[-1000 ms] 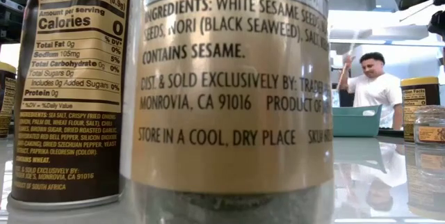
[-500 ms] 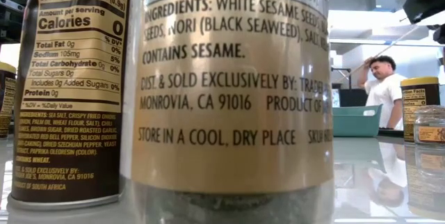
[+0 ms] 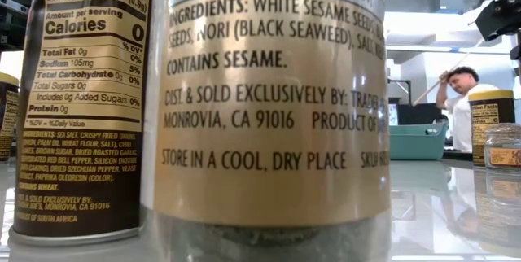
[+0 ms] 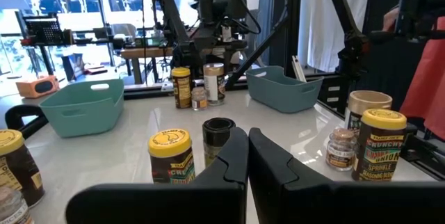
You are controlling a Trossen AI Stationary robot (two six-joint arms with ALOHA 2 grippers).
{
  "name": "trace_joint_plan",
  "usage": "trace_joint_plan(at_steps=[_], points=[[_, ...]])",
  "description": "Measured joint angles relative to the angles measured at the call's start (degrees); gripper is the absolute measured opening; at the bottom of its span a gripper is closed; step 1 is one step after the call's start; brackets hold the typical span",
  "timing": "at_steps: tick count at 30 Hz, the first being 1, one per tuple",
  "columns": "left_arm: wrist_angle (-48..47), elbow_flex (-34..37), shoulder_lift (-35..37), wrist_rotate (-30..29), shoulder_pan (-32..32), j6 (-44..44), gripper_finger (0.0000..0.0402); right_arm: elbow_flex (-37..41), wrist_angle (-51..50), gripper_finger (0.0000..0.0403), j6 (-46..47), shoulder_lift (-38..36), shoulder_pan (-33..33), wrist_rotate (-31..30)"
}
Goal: Sort spices by type
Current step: Put the top gold seasoning bottle into the bottom teal dark blue bin
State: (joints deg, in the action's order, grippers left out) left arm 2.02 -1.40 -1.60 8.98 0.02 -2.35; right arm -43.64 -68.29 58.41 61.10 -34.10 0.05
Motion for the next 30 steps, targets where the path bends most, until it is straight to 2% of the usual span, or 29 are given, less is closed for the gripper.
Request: trace_joint_plan(at_steps=[8, 17, 24, 30], points=[[0.0, 0.0, 0.0, 0.0, 0.0, 0.0, 0.0, -1.6, -1.8, 0.0291, 2.4, 0.0, 0.1, 0.0], [0.0, 0.0, 0.0, 0.0, 0.0, 0.0, 0.0, -12.9, -9.2, 0.0291, 8.1, -0.1, -2.6, -1.1], [0.0, 0.0, 0.0, 0.0, 0.0, 0.0, 0.0, -21.8, -11.3, 0.0291, 20.3, 0.8, -10.2, -1.2], [0.0, 0.0, 0.0, 0.0, 0.0, 0.0, 0.0, -27.4, -11.1, 0.0291, 33.1, 5.7, -19.7, -1.7]])
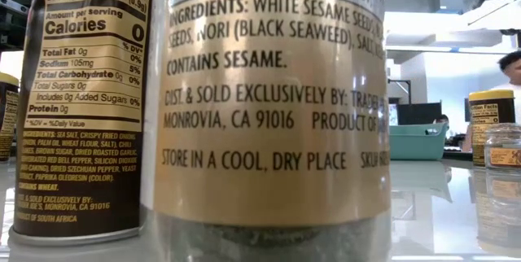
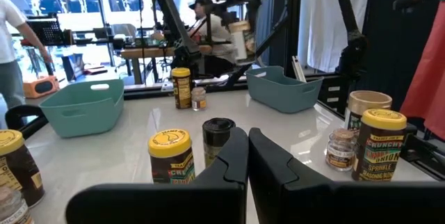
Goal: Sort spices by type
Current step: Put the top gold seasoning bottle into the bottom teal dark blue bin
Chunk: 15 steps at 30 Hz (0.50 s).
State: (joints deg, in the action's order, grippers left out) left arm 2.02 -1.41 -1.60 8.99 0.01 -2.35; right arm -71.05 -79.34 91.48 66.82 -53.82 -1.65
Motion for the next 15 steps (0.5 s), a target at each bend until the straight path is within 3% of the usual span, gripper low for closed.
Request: trace_joint_plan(at_steps=[7, 15], points=[[0.0, 0.0, 0.0, 0.0, 0.0, 0.0, 0.0, -2.8, 2.5, 0.0291, 13.2, 9.8, -8.5, 0.0], [0.0, 0.0, 0.0, 0.0, 0.0, 0.0, 0.0, -3.6, 8.2, 0.0291, 23.9, 18.5, -12.1, 0.2]])
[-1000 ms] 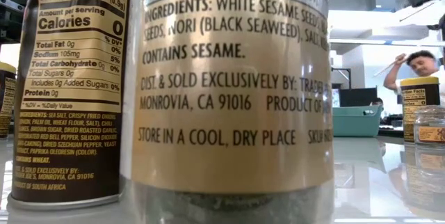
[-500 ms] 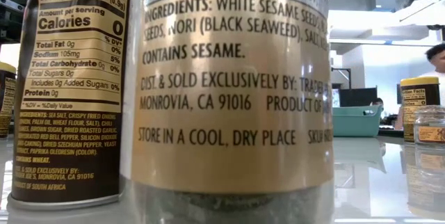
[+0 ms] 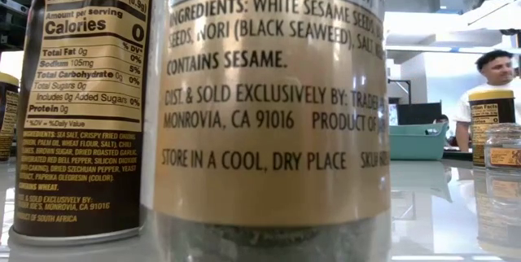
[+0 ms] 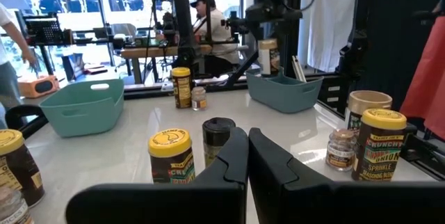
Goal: Sort spices by type
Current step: Put the top gold seasoning bottle into the bottom teal dark blue bin
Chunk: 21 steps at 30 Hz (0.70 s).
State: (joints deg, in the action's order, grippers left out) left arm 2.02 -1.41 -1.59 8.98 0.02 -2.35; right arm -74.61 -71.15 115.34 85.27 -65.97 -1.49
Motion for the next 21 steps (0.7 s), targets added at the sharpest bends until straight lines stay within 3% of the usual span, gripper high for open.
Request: trace_joint_plan(at_steps=[9, 14, 21], points=[[0.0, 0.0, 0.0, 0.0, 0.0, 0.0, 0.0, 0.0, 4.0, 0.0291, -1.6, 8.6, -1.4, 8.7], [0.0, 0.0, 0.0, 0.0, 0.0, 0.0, 0.0, 0.0, 9.9, 0.0291, 0.5, 9.3, -2.4, 8.6], [0.0, 0.0, 0.0, 0.0, 0.0, 0.0, 0.0, 0.0, 7.6, 0.0291, 2.9, 7.2, -3.3, 4.6]])
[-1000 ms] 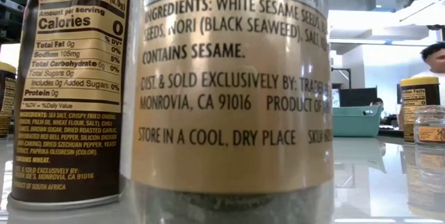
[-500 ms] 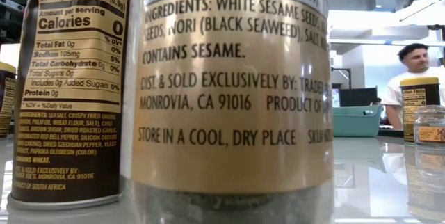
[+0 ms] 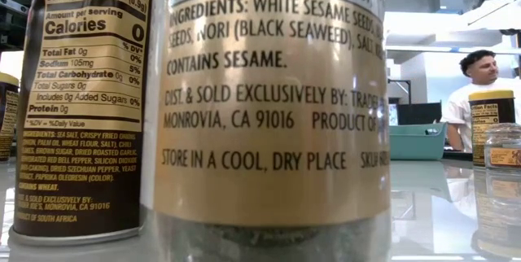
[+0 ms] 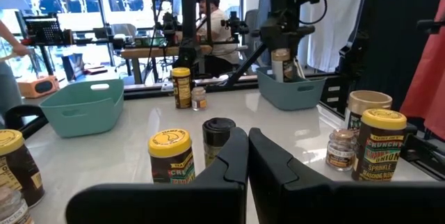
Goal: Sort spices by type
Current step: Put the top gold seasoning bottle into the bottom teal dark blue bin
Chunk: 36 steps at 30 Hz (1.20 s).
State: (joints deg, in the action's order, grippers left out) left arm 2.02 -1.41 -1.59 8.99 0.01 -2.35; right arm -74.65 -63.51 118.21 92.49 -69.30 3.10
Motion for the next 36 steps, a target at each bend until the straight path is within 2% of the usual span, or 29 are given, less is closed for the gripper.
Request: trace_joint_plan(at_steps=[7, 18, 30, 36], points=[[0.0, 0.0, 0.0, 0.0, 0.0, 0.0, 0.0, 0.0, -7.1, 0.0291, -6.6, -1.8, 0.6, -1.9], [0.0, 0.0, 0.0, 0.0, 0.0, 0.0, 0.0, 0.0, -6.8, 0.0291, -26.3, -0.2, 4.4, -3.0], [0.0, 0.0, 0.0, 0.0, 0.0, 0.0, 0.0, 0.8, -4.6, 0.0291, -28.7, 1.6, 4.5, -3.1], [0.0, 0.0, 0.0, 0.0, 0.0, 0.0, 0.0, 0.9, -3.7, 0.0323, -28.7, 1.6, 4.4, -3.1]])
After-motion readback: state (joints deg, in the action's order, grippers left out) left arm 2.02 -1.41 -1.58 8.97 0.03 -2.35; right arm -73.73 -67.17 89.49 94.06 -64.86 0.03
